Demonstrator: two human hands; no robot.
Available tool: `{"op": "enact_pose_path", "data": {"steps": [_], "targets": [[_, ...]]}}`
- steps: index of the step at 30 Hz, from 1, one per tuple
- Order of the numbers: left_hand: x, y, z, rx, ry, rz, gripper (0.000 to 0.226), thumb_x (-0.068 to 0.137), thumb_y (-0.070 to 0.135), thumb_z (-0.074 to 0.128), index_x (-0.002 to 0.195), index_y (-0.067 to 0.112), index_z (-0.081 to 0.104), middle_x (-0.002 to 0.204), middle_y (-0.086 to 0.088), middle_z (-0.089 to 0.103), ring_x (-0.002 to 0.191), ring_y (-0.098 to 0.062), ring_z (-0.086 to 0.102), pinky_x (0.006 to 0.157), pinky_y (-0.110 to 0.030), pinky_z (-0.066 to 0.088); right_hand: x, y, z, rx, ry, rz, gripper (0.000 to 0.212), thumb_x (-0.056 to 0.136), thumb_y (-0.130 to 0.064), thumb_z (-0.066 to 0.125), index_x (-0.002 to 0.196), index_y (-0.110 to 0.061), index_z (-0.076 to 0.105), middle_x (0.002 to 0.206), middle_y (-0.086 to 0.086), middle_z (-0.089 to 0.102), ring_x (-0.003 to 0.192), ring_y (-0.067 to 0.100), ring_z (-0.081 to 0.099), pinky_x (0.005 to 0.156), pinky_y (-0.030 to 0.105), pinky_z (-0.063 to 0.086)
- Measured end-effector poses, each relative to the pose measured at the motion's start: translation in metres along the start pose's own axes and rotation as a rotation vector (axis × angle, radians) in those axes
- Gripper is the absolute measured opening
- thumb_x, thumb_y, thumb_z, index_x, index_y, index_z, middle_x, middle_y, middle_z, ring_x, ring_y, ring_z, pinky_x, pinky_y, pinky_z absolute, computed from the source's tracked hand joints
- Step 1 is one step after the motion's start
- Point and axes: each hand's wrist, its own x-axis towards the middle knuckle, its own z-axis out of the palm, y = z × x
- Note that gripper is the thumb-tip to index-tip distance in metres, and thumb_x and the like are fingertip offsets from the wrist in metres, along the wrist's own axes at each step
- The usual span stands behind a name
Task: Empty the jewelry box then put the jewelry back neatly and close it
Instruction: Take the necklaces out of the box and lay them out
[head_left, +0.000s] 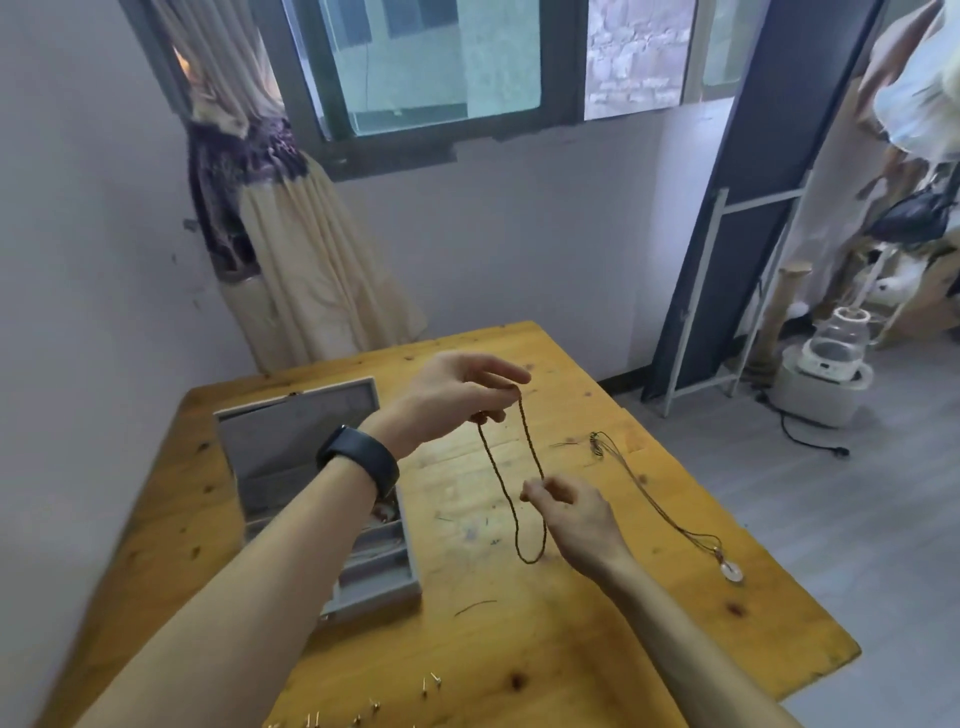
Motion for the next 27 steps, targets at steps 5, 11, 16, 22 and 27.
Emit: {"op": "enact_pose_path", "data": {"steps": [5, 11, 16, 22, 27], "targets": [[-0.006, -0.031, 0.000, 0.066, 0.161, 0.026, 0.015, 0.088, 0.012, 0.075, 0.101, 0.019, 0.077, 0.093, -0.001, 0.077, 0.080, -0.018, 0.073, 0.081, -0.032, 0.060, -0.044, 0.031, -0.007, 0.027, 0.029, 0.090, 0.029, 0.097, -0.044, 0.059, 0.082, -0.021, 0.071, 0.083, -0.009, 0.075, 0.085, 0.005, 0.070, 0.076, 0.029, 0.055], [0.009, -0.074, 0.029, 0.152, 0.253, 0.026, 0.015, 0.085, 0.011, 0.077, 0.094, 0.023, 0.078, 0.082, 0.008, 0.076, 0.070, -0.007, 0.072, 0.073, -0.020, 0.055, -0.093, 0.058, -0.034, -0.067, 0.139, 0.146, 0.024, 0.097, -0.034, 0.060, 0.080, -0.019, 0.065, 0.073, -0.007, 0.071, 0.068, 0.003, 0.067, 0.070, 0.027, 0.050], [0.031, -0.100, 0.064, 0.194, 0.278, -0.008, 0.013, 0.086, 0.010, 0.076, 0.093, 0.020, 0.078, 0.083, 0.008, 0.074, 0.067, -0.003, 0.069, 0.064, -0.007, 0.048, -0.116, 0.068, -0.055, -0.234, 0.221, 0.191, 0.023, 0.097, -0.042, 0.056, 0.080, -0.028, 0.062, 0.073, -0.013, 0.068, 0.071, 0.001, 0.063, 0.065, 0.022, 0.048], [0.062, -0.114, 0.111, 0.306, 0.184, -0.028, 0.010, 0.088, 0.010, 0.074, 0.092, 0.019, 0.078, 0.089, 0.004, 0.073, 0.083, -0.011, 0.068, 0.077, -0.019, 0.051, -0.122, 0.076, -0.063, -0.587, 0.220, 0.207, 0.028, 0.097, -0.052, 0.046, 0.083, -0.030, 0.056, 0.077, -0.013, 0.062, 0.075, 0.008, 0.058, 0.063, 0.031, 0.050], [0.090, -0.122, 0.131, 0.457, 0.141, -0.029, 0.010, 0.091, 0.015, 0.071, 0.097, 0.019, 0.078, 0.097, 0.003, 0.073, 0.088, -0.012, 0.059, 0.078, -0.023, 0.043, -0.120, 0.076, -0.056, -0.741, 0.199, 0.136, 0.029, 0.099, -0.051, 0.039, 0.084, -0.030, 0.051, 0.078, -0.010, 0.055, 0.076, 0.010, 0.053, 0.058, 0.027, 0.045]]}}
